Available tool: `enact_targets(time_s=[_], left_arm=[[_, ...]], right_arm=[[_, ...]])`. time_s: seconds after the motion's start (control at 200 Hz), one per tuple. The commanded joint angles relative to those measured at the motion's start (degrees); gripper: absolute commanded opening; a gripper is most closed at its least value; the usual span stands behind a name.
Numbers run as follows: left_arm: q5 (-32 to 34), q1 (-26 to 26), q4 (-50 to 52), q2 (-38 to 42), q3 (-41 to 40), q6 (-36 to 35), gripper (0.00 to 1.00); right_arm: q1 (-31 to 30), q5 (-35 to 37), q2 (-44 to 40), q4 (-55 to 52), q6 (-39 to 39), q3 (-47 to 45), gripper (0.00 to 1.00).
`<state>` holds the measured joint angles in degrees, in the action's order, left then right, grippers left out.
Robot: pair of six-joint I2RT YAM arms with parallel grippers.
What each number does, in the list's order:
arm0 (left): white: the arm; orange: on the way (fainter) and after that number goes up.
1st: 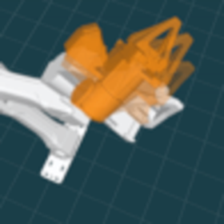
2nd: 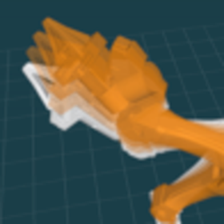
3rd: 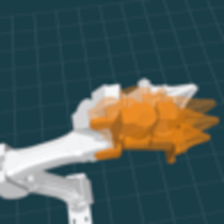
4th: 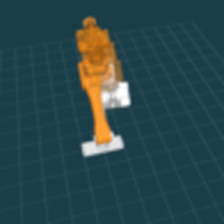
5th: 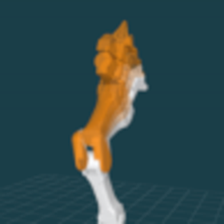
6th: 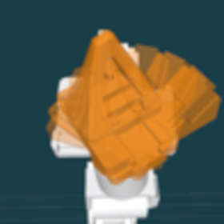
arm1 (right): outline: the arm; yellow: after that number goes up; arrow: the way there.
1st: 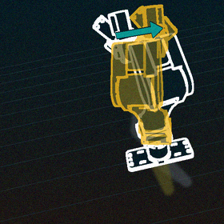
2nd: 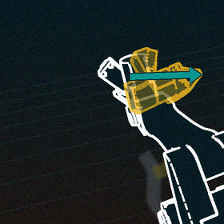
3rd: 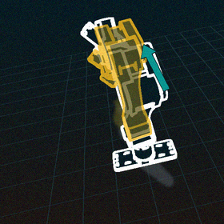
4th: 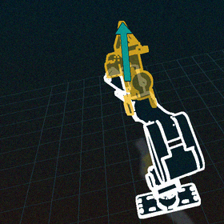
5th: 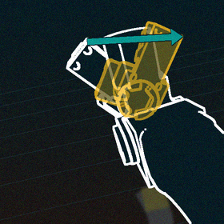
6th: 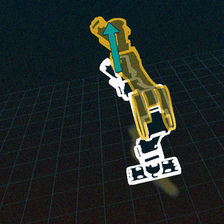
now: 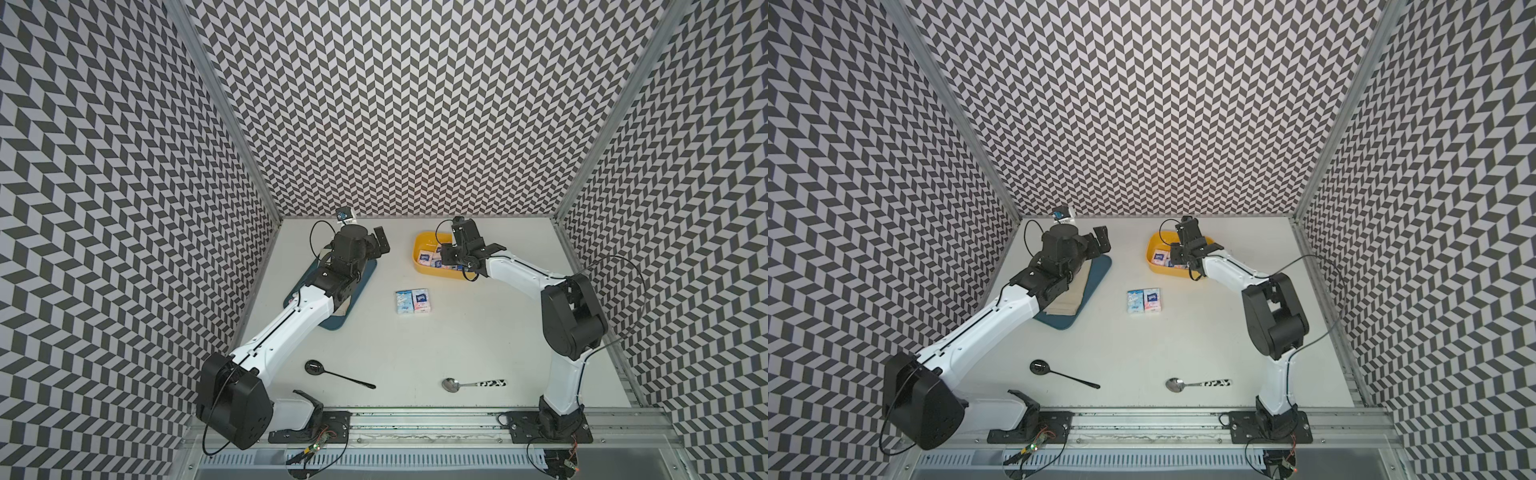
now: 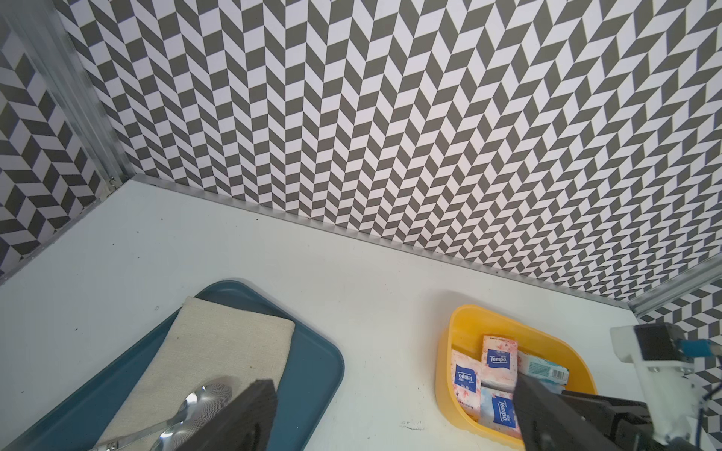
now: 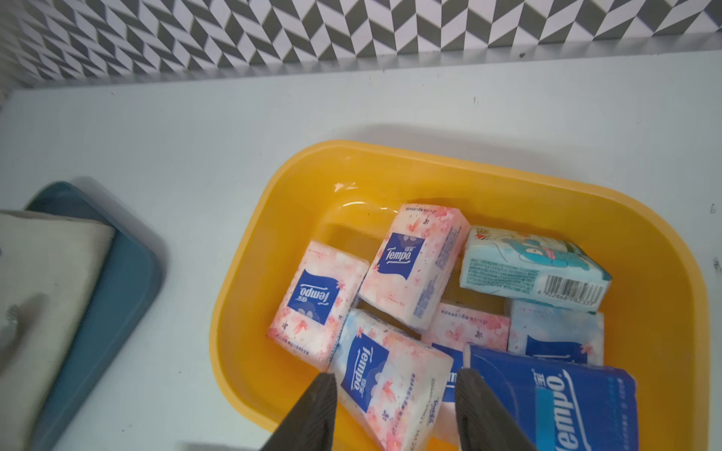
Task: Take the pocket tissues out of the storage box
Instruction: Pick up the pocket tissues from the storage box.
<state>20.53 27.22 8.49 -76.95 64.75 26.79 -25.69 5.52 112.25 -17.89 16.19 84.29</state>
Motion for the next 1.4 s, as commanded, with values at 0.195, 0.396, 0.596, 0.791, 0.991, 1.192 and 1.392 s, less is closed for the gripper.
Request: enact_targets(time_s=[0.195,0.396,0.596,0.791,0.991,1.192,1.392], left_arm=[[-0.19,-0.09,0.78,-0.15,2.42,-1.3,0.99],[-0.54,-0.09,0.48,-0.45,2.51,-1.21,0.99],[-0.75,-0.11,0.56,-0.59,2.67,-1.08,0.99],[-0.16,-0.08,0.65,0.13,2.75,-1.47,0.99],[-0.26,-0.06,0.67,0.13,2.89,-1.3,0.99],[-0.31,-0.11,0.49,0.46,2.33,-0.78,0.99],[-0.58,-0.02,0.64,0.5,2.66,-0.51,0.99]], right_arm=[[0.11,0.97,6.52,-4.5,-0.88,5.76,0.53],[0.1,1.53,7.54,-5.4,0.68,4.9,0.54],[0.15,-0.17,9.1,-4.42,1.39,3.97,0.43],[0.45,-2.07,9.84,-3.17,2.05,3.87,0.25],[0.54,-2.97,5.83,0.81,2.36,1.23,0.13],[0.64,-3.35,-1.32,4.15,2.96,-1.27,0.11],[0.69,-3.64,-7.6,4.76,3.33,-3.46,0.11]])
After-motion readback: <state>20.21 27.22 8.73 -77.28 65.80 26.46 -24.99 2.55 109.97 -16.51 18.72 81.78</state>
